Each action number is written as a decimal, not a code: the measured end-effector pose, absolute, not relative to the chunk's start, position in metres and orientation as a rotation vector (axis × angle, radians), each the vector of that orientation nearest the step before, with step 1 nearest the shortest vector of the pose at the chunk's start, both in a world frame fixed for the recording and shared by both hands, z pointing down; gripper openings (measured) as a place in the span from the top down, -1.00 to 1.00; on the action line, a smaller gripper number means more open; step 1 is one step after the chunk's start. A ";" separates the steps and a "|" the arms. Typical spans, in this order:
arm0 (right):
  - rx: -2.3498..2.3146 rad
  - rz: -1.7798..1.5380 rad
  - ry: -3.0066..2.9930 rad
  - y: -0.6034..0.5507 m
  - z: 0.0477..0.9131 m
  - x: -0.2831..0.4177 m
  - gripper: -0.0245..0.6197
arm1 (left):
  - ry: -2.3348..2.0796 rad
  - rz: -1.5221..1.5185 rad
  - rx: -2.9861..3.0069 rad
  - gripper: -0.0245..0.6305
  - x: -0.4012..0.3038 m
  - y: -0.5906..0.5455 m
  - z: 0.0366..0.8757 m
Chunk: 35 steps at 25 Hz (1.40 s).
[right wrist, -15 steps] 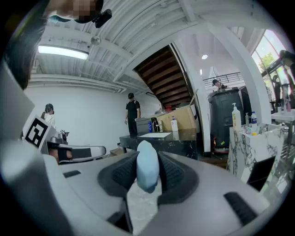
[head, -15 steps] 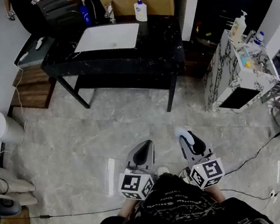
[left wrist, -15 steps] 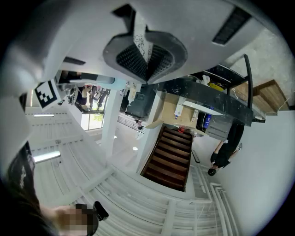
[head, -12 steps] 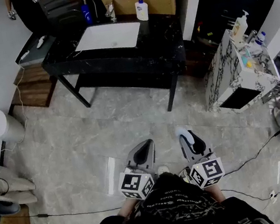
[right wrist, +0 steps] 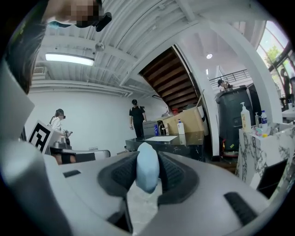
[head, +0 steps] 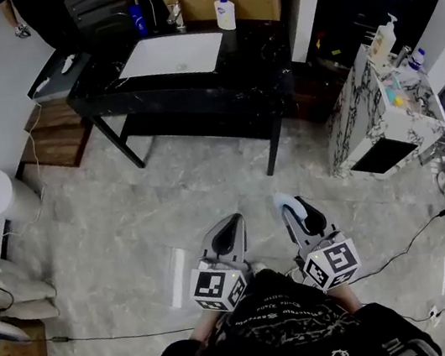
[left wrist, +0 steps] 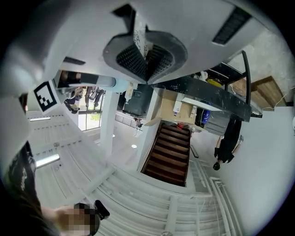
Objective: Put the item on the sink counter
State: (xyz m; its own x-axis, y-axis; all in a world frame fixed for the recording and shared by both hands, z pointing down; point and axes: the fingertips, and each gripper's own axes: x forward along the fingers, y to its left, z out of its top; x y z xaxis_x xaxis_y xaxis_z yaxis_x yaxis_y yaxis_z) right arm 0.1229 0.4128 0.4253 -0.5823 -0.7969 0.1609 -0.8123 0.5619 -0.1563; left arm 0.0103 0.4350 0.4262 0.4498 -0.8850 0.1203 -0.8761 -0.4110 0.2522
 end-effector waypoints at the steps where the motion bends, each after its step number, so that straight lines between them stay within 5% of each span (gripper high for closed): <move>1: 1.396 0.327 -2.714 0.412 0.426 0.124 0.55 | -1.518 -0.046 2.425 0.90 0.011 0.434 0.427; 35: 1.536 0.354 -2.656 0.151 0.428 0.022 0.55 | -1.402 0.043 2.574 0.90 -0.090 0.158 0.433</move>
State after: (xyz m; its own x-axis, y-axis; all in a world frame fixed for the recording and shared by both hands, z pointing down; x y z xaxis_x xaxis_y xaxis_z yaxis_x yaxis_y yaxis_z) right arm 0.0217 0.1514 0.4279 -0.5046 -0.8485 0.1593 -0.8607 0.4798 -0.1704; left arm -0.0903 0.1575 0.4329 0.5474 -0.8274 0.1255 -0.8336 -0.5257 0.1694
